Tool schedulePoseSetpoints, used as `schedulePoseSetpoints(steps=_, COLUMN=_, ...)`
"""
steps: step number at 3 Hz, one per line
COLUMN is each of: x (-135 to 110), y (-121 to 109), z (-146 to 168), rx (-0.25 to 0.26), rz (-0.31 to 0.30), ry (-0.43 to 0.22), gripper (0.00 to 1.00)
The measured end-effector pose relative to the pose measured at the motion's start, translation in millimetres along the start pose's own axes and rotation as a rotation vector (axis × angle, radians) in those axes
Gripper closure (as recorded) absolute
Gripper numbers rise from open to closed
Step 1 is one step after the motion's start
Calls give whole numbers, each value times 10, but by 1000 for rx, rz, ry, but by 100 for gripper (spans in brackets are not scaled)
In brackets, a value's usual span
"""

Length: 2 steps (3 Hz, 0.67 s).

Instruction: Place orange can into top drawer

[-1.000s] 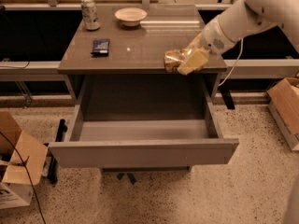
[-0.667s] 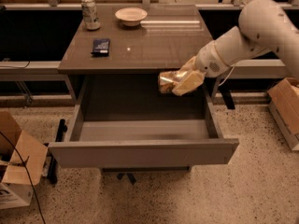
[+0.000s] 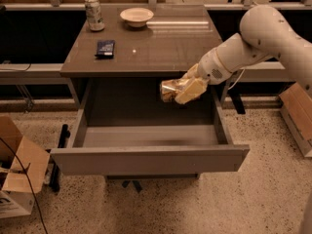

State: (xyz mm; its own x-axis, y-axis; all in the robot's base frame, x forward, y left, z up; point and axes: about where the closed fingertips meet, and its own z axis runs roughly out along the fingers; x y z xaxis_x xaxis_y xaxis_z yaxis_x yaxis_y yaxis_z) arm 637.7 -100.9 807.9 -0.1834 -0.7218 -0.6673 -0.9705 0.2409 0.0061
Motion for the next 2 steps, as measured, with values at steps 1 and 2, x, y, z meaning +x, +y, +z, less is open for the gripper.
schedulePoseSetpoints(steps=1, x=218, y=86, z=396, rx=-35, rz=13, ry=4, gripper=100)
schedulePoseSetpoints(steps=2, x=481, y=125, z=794, rx=-60, rz=45, ry=-19, gripper=84)
